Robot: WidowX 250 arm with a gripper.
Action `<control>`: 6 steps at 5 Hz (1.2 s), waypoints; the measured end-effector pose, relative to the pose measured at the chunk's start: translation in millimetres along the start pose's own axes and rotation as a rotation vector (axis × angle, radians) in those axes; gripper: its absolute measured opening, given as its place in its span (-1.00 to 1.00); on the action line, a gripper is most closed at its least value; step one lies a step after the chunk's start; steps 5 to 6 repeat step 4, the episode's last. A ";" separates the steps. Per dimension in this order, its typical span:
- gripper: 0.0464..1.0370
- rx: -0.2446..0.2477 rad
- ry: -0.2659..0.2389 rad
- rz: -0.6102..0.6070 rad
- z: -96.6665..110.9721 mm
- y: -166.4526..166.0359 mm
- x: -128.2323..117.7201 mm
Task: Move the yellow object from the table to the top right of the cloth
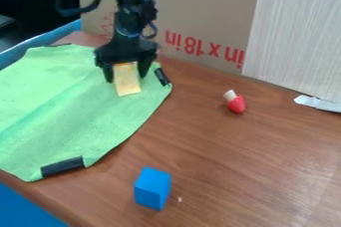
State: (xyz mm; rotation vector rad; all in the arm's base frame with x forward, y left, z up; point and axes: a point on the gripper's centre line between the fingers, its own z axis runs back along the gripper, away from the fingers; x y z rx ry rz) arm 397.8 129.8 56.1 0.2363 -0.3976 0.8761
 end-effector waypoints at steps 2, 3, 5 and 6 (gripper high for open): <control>0.93 0.002 0.016 -0.134 13.8 -20.3 -14.7; 0.93 -0.036 0.007 -0.127 65.3 -8.6 -7.1; 0.93 0.045 0.052 -0.142 98.6 14.3 -6.4; 0.93 0.045 0.052 -0.142 98.6 14.3 -6.4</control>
